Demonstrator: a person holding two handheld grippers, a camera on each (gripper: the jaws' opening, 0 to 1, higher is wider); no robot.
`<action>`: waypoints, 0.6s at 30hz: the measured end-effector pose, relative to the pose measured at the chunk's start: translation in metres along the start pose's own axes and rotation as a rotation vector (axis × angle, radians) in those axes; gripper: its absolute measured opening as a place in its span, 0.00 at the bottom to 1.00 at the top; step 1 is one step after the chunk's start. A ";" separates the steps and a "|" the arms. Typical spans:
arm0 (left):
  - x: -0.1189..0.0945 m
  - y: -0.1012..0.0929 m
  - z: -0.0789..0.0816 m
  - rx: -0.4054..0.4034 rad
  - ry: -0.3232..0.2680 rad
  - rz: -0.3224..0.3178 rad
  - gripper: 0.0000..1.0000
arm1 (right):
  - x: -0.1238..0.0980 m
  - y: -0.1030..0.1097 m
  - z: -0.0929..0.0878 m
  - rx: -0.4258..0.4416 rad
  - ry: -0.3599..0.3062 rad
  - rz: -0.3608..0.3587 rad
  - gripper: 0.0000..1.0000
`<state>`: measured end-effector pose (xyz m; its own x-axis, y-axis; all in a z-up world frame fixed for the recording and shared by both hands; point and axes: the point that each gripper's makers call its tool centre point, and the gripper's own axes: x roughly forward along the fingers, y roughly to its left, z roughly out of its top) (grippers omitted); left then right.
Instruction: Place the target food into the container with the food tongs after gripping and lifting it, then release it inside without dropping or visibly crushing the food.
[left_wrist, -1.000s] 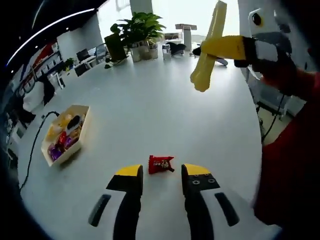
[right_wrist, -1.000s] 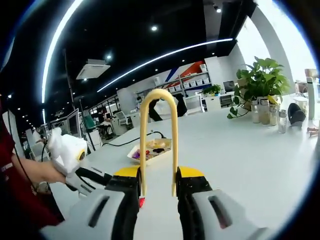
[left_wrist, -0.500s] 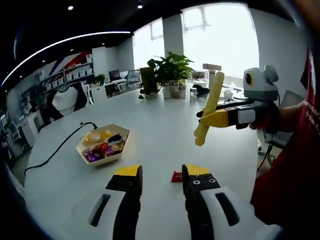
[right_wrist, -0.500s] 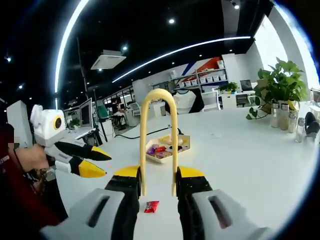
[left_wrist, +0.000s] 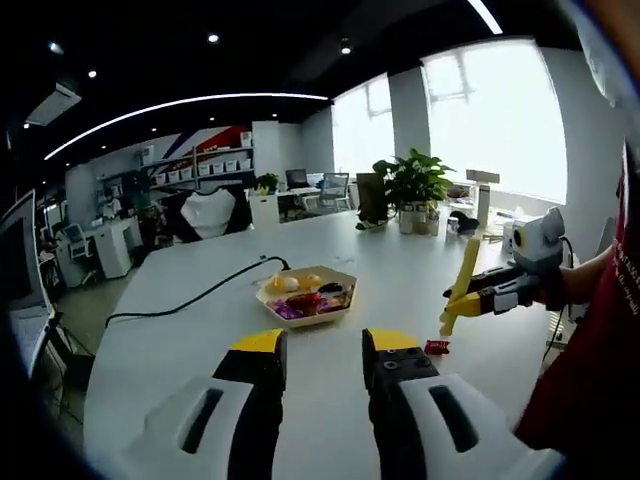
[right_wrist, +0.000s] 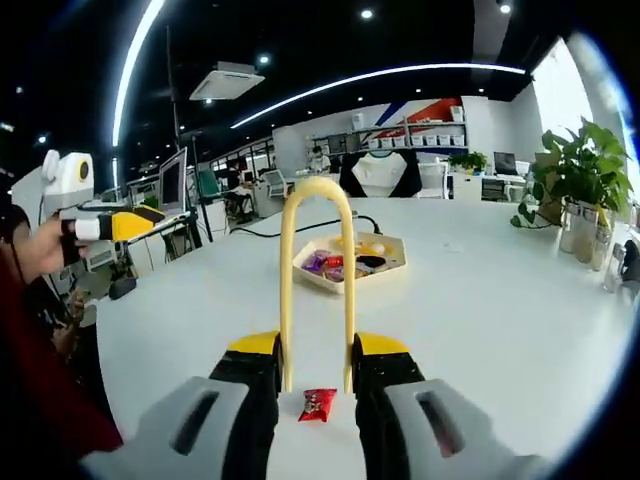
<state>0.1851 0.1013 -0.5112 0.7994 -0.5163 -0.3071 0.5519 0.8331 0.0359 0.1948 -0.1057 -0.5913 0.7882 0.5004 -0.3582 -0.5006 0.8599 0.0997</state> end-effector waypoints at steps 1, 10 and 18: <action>-0.003 0.004 -0.003 -0.010 0.001 0.004 0.32 | 0.001 0.001 -0.001 -0.007 0.007 -0.004 0.25; -0.017 0.034 -0.015 -0.021 0.009 0.033 0.31 | 0.014 0.001 -0.011 -0.125 0.058 -0.033 0.25; -0.026 0.059 -0.019 -0.030 0.013 0.074 0.30 | 0.014 0.007 -0.028 -0.116 0.111 -0.040 0.24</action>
<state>0.1925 0.1679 -0.5192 0.8345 -0.4503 -0.3174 0.4836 0.8748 0.0305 0.1921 -0.0952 -0.6212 0.7671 0.4464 -0.4607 -0.5126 0.8583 -0.0218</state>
